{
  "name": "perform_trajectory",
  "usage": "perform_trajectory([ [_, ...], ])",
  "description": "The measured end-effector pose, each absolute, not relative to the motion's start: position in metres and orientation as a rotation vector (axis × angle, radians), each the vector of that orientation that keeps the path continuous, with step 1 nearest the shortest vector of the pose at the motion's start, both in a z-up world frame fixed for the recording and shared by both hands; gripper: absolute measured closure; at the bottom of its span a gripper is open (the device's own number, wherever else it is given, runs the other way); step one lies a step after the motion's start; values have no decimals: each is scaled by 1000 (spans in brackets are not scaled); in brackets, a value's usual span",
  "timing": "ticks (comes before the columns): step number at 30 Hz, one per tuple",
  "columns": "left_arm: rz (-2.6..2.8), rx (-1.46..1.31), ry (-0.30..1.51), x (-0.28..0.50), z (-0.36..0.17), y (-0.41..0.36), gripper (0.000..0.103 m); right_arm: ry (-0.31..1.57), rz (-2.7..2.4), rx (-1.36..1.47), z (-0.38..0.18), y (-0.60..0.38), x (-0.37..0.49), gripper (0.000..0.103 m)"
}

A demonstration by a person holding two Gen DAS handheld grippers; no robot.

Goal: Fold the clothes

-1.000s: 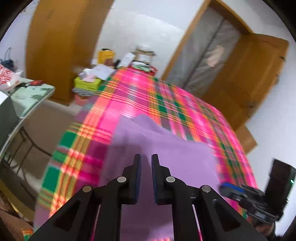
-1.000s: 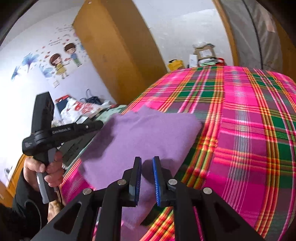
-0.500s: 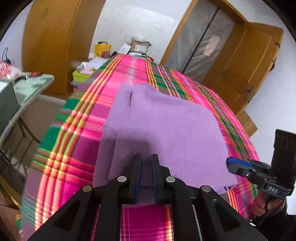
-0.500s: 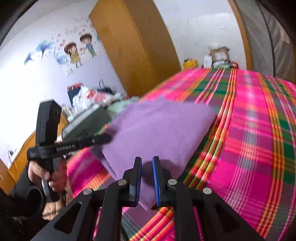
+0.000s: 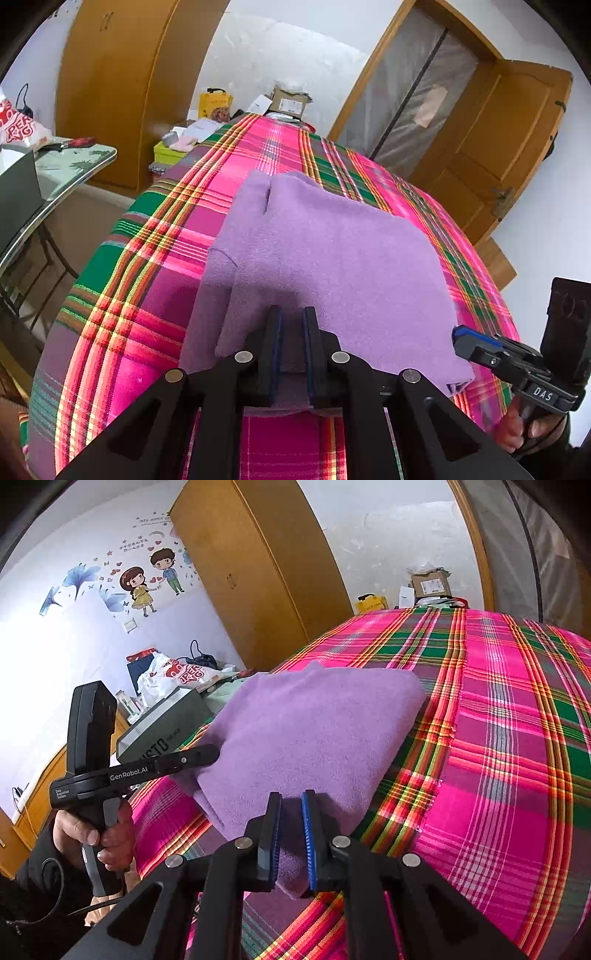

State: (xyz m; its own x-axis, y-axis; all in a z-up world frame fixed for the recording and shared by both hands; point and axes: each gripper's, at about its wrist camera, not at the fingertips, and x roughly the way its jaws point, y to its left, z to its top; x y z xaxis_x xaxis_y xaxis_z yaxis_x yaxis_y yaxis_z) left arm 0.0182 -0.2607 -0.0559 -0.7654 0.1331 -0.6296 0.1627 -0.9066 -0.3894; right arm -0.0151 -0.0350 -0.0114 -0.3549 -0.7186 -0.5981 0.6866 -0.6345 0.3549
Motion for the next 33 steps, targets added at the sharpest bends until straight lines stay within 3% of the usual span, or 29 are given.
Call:
perform_trajectory([
  [20, -2846, 1069, 705, 20, -54, -261, 92, -144, -2089, 987, -9, -17, -12, 91],
  [33, -2834, 1089, 595, 7, -21, -248, 91, -140, -2102, 953, 5, 0, -38, 92],
])
